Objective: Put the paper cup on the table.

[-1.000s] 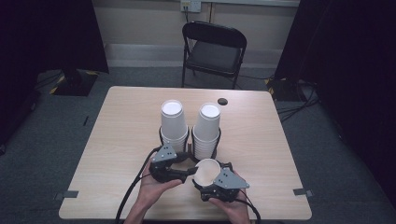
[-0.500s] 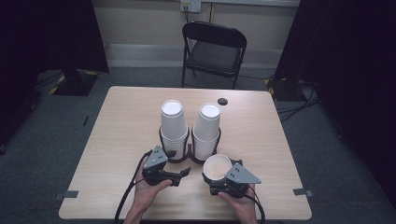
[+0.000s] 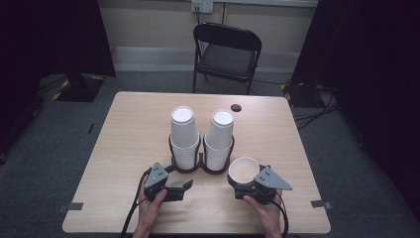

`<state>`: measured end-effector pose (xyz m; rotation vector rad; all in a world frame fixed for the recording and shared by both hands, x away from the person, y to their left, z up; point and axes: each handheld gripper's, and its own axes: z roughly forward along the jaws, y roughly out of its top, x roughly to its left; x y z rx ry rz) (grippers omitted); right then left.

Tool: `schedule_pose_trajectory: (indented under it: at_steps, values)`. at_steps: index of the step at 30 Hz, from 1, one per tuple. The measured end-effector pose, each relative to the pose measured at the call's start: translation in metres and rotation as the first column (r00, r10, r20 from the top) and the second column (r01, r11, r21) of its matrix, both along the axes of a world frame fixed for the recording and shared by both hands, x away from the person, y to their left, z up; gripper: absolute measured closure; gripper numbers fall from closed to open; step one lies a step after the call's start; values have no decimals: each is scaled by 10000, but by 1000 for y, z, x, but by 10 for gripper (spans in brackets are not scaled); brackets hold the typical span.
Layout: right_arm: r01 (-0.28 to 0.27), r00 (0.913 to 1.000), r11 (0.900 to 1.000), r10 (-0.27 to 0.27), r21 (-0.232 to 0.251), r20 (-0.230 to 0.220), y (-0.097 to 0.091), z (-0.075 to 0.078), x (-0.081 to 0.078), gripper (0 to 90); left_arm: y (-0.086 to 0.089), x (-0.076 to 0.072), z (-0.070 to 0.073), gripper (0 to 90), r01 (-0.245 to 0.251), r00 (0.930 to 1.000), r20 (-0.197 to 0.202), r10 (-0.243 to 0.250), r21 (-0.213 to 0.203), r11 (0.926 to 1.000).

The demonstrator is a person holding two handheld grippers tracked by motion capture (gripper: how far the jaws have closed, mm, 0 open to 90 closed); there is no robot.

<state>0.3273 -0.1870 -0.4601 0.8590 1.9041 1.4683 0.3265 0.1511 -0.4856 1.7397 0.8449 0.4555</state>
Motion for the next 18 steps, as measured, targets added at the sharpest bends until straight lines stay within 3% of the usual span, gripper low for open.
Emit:
schedule_pose_trajectory:
  at_steps: [4, 7, 12, 15, 17, 18]
  values:
    - [173, 9998, 9998, -172, 120, -78, -6, 1, 6, 102, 7, -2, -6, 156, -340, 9993, 123, 342, -160, 9993]
    - [454, 9989, 9980, -449, 447, -115, -13, 5, 14, 102, 13, -4, -9, 155, -946, 9945, 428, 961, -343, 9949]
    - [783, 9969, 9917, -767, 1016, -192, -21, 9, 25, 102, 17, -6, -10, 155, -1100, 9917, 621, 1123, -401, 9931]
    - [970, 9952, 9891, -954, 1105, -199, -24, 13, 33, 102, 16, -7, -10, 155, -1154, 9906, 686, 1180, -412, 9925]
    - [1081, 9941, 9873, -1072, 1165, -134, -26, 16, 40, 102, 16, -10, -10, 155, -1171, 9873, 1054, 1185, -188, 9929]
    - [1147, 9934, 9862, -1137, 1197, -155, -28, 18, 45, 101, 16, -10, -10, 155, -1171, 9873, 1054, 1185, -188, 9929]
